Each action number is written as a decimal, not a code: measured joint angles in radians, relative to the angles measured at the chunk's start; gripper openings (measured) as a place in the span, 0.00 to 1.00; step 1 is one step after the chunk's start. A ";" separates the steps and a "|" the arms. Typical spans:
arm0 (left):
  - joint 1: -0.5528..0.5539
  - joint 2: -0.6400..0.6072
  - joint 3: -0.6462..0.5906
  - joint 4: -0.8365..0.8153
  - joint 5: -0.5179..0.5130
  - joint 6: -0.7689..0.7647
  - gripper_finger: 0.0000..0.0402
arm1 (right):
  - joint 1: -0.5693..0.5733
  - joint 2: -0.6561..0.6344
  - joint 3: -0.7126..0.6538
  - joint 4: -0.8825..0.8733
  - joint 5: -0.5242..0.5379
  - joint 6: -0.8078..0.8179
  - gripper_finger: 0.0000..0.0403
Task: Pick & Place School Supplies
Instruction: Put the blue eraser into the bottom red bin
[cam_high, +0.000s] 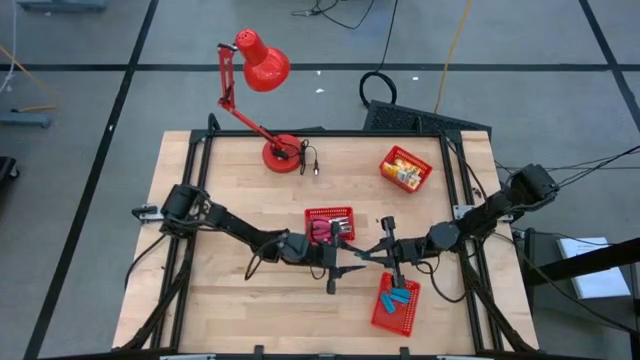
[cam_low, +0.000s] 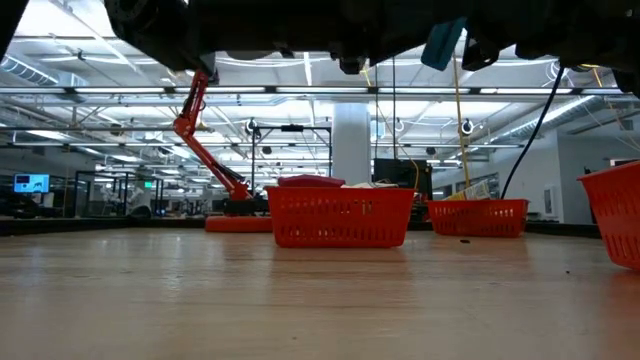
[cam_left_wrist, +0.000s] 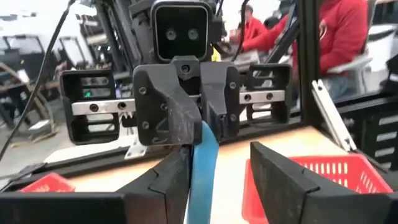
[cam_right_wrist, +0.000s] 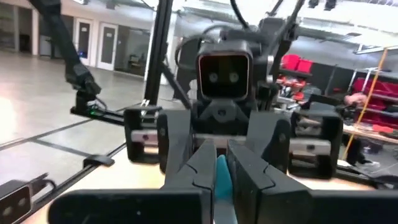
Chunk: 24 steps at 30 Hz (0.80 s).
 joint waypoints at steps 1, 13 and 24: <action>-0.008 -0.011 0.001 -0.030 -0.018 -0.001 0.42 | 0.004 0.000 0.000 -0.005 0.000 0.000 0.03; -0.138 -0.163 0.004 -0.416 -0.290 0.020 0.43 | 0.160 -0.101 -0.002 -0.208 0.213 0.015 0.02; -0.160 -0.186 0.003 -0.602 -0.431 -0.084 0.43 | 0.465 -0.186 0.120 -0.556 0.507 0.158 0.00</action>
